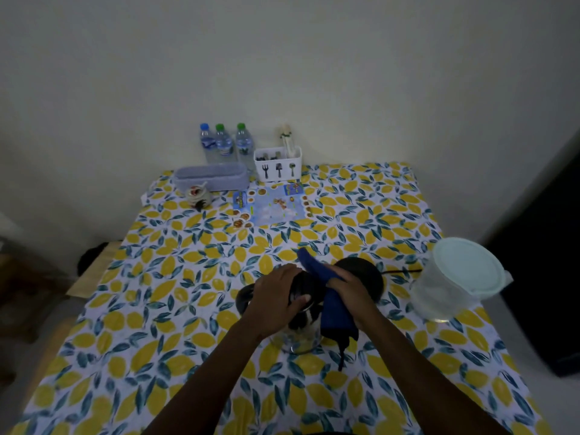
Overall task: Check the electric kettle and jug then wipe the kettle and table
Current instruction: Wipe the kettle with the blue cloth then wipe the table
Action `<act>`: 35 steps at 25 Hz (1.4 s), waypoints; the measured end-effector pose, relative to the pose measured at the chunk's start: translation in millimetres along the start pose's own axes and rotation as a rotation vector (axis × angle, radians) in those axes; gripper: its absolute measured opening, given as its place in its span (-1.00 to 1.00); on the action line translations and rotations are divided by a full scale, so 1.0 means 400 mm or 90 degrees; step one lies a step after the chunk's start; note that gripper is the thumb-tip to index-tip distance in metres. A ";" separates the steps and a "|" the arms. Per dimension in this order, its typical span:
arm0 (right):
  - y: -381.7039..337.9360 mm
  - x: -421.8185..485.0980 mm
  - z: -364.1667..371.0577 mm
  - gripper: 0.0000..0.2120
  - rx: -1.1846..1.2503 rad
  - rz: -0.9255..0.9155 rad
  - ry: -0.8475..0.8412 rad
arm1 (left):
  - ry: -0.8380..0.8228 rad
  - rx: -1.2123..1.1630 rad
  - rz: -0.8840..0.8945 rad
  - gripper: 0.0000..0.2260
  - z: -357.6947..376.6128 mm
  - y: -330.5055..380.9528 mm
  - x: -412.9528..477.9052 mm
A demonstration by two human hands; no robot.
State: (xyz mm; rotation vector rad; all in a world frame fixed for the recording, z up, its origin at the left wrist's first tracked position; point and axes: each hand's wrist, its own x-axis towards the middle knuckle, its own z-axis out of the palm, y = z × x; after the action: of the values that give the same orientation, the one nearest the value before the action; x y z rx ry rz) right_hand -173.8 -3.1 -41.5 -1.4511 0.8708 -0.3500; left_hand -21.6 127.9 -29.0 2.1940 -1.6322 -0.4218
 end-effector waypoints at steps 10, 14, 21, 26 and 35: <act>-0.004 0.135 0.038 -0.77 0.070 0.261 0.009 | 0.006 -0.029 -0.018 -0.44 0.016 -0.010 0.004; 0.086 0.050 0.041 -0.79 0.230 0.279 0.119 | 0.023 -0.031 -0.016 -0.45 0.023 -0.012 0.008; 0.173 -0.105 0.151 -0.82 0.327 0.168 0.205 | 0.023 -0.030 -0.025 -0.46 0.020 -0.004 0.008; 0.154 -0.183 0.258 -0.17 0.052 0.039 0.225 | -0.095 -0.075 -0.028 -0.43 -0.016 -0.027 0.038; 0.180 -0.168 0.359 -0.08 -0.001 0.006 0.403 | -0.137 -0.061 0.022 -0.34 -0.028 -0.059 0.049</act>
State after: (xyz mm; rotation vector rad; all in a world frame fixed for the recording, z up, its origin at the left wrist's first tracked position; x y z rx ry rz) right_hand -139.2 155.1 -105.2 -1.3502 1.3788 -0.8269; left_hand 9.1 116.4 -30.3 2.1080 -1.7167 -0.7316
